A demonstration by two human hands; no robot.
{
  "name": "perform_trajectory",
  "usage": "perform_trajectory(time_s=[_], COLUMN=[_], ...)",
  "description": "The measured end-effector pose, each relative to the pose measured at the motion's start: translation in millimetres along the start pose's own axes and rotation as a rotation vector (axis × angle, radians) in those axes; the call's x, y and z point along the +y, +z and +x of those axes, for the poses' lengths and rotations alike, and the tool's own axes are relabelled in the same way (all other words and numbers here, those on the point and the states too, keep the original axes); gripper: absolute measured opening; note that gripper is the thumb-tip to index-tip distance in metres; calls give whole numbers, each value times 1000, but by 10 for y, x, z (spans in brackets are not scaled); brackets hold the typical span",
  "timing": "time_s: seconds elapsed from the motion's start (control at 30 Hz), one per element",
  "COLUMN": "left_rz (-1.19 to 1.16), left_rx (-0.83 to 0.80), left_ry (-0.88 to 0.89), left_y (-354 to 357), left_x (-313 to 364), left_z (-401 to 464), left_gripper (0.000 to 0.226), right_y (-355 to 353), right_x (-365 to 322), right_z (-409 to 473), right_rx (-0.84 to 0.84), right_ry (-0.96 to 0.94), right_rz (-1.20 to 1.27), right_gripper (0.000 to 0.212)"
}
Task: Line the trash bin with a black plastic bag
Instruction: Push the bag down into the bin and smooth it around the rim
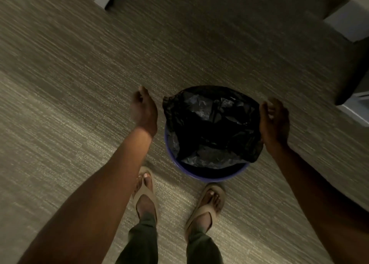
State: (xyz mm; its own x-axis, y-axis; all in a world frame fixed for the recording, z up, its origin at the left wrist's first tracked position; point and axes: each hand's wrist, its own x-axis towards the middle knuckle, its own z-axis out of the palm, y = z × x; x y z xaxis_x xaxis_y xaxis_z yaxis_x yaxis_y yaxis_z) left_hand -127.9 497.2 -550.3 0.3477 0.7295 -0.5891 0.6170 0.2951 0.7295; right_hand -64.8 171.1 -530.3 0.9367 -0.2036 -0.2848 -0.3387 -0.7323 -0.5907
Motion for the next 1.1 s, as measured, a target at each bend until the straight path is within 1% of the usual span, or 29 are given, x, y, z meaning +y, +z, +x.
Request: perform_trajectory(time_s=[0.03, 0.07, 0.1, 0.13, 0.17, 0.2, 0.23, 0.27, 0.3, 0.33, 0.37, 0.4, 0.43, 0.5, 0.57, 0.63, 0.73, 0.8, 0.87, 0.93, 0.97, 1.03, 1.1], left_rz=[31, 111, 235, 362, 467, 560, 647, 736, 830, 919, 1001, 1076, 1140, 1210, 1193, 1127, 1040, 994, 1033, 1064, 1076, 1107, 1141], left_rx=[54, 77, 64, 24, -36, -100, -163, -224, -280, -328, -367, -404, -441, -493, -532, -562, -588, -617, -597, -541, -507, -454, -449], left_ry=[120, 254, 398, 537, 662, 762, 839, 889, 906, 904, 895, 875, 847, 812, 797, 783, 868, 969, 1087, 1164, 1174, 1162, 1137], left_y=[-102, -189, -258, -302, -332, -347, -355, -360, -371, -389, -414, -446, -481, -549, -621, -705, -885, -999, -1075, -1124, -1145, -1190, -1213], left_x=[25, 31, 16, -34, -93, -154, -202, -229, -243, -256, -267, -279, -288, -317, -344, -393, -502, -600, -714, -842, -897, -996, -1070], left_z=[-110, -248, -402, -561, -723, -869, -980, -1066, -1125, -1158, -1173, -1171, -1154, -1099, -1051, -1017, -989, -979, -978, -964, -951, -916, -862], left_gripper=[41, 38, 37, 37, 39, 42, 46, 50, 53, 58, 62, 65, 69, 79, 81, 76, 57, 39, 27, 23, 22, 23, 22], right_y=[-74, -145, -202, -236, -243, -237, -217, -183, -140, -94, -59, -42, -42, -80, -142, -196, -268, -294, -302, -290, -279, -257, -246], right_x=[22, 28, 25, 28, 24, -1, -35, -58, -64, -49, -17, 28, 83, 224, 392, 566, 823, 954, 1044, 1075, 1077, 1041, 1015], right_z=[-138, -300, -483, -676, -861, -1035, -1184, -1298, -1375, -1427, -1465, -1486, -1495, -1512, -1529, -1545, -1544, -1511, -1471, -1459, -1460, -1472, -1463], right_rx=[65, 118, 152, 167, 163, 139, 82, -17, -138, -260, -361, -423, -437, -378, -337, -335, -326, -320, -326, -360, -383, -422, -459], right_ry=[24, 56, 73, 46, -43, -180, -314, -407, -449, -443, -407, -371, -362, -420, -487, -557, -764, -907, -993, -1047, -1065, -1087, -1104], right_rz=[43, 65, 64, 40, 0, -48, -101, -168, -254, -341, -400, -413, -383, -306, -284, -298, -369, -426, -475, -519, -533, -567, -601], right_gripper=[46, 43, 40, 36, 33, 31, 32, 37, 45, 52, 56, 54, 46, 28, 18, 14, 13, 21, 31, 37, 39, 42, 45])
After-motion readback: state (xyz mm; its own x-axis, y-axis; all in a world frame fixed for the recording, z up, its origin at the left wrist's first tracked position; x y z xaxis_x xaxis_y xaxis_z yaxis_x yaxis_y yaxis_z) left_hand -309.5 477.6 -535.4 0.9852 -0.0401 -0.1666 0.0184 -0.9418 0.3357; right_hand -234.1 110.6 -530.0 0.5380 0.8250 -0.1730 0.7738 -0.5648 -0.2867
